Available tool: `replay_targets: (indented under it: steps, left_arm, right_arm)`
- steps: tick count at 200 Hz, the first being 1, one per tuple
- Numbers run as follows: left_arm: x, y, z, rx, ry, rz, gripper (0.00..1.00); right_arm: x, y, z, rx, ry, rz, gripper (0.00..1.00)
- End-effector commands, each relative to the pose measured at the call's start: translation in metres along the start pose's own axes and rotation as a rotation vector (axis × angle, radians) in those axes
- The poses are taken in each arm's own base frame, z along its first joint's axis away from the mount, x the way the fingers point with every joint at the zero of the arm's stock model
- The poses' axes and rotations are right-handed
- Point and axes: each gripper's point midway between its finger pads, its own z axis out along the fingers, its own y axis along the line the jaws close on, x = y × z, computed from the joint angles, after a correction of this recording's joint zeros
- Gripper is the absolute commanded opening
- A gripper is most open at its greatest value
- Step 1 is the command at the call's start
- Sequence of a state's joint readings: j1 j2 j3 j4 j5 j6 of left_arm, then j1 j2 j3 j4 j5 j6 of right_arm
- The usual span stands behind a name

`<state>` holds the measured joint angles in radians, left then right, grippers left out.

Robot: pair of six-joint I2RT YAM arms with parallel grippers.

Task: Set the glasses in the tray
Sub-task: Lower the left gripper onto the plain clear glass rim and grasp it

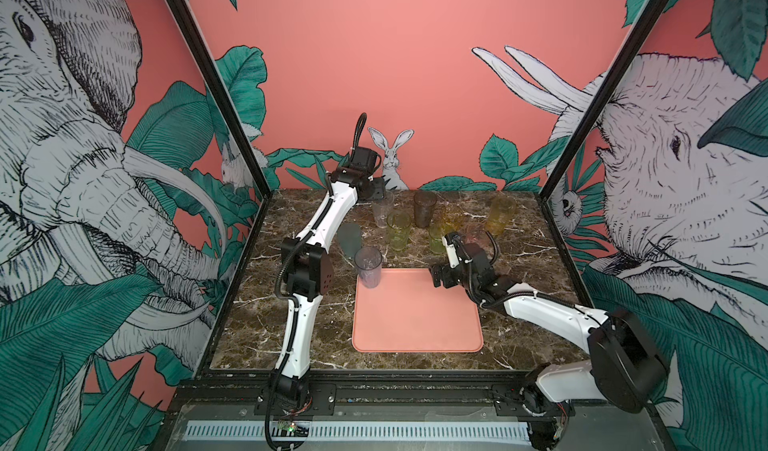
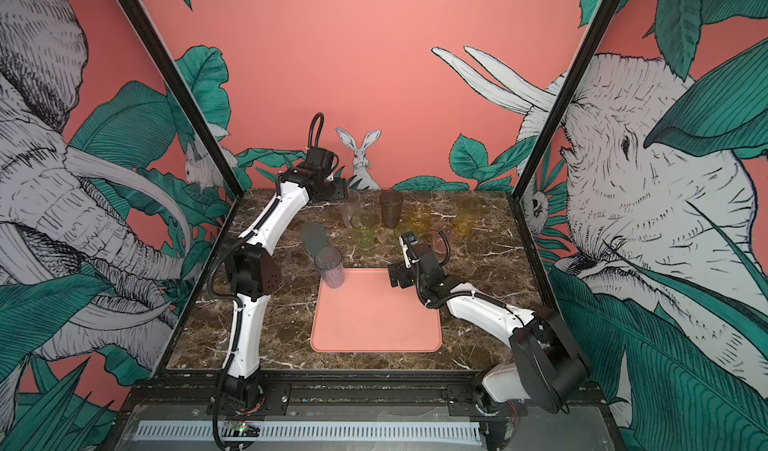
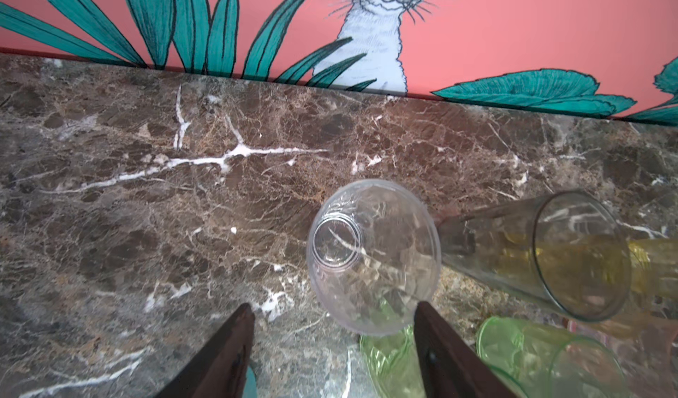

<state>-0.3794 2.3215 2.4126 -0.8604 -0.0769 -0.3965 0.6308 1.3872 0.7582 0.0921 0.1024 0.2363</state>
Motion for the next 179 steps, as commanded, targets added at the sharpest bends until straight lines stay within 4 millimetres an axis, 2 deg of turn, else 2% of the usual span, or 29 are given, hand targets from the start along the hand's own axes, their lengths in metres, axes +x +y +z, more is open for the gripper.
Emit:
replay_targets:
  steps: [1,85,125,179]
  left_arm:
    - [-0.006,0.003,0.0,-0.033,-0.023,0.014,0.71]
    - [0.01,0.008,0.023,-0.056,0.023,0.018,0.71]
    - [0.009,0.006,0.03,-0.052,0.022,0.006,0.7]
    - [0.009,0.007,0.037,-0.049,0.021,-0.004,0.61]
  right_arm:
    - [-0.011,0.002,0.001,0.008,-0.023,0.006,0.98]
    - [-0.007,0.002,0.006,0.01,-0.002,0.003,0.98]
    - [-0.005,0.003,0.009,0.01,0.009,0.005,0.98]
    - [-0.005,0.003,0.01,0.009,0.012,0.003,0.98]
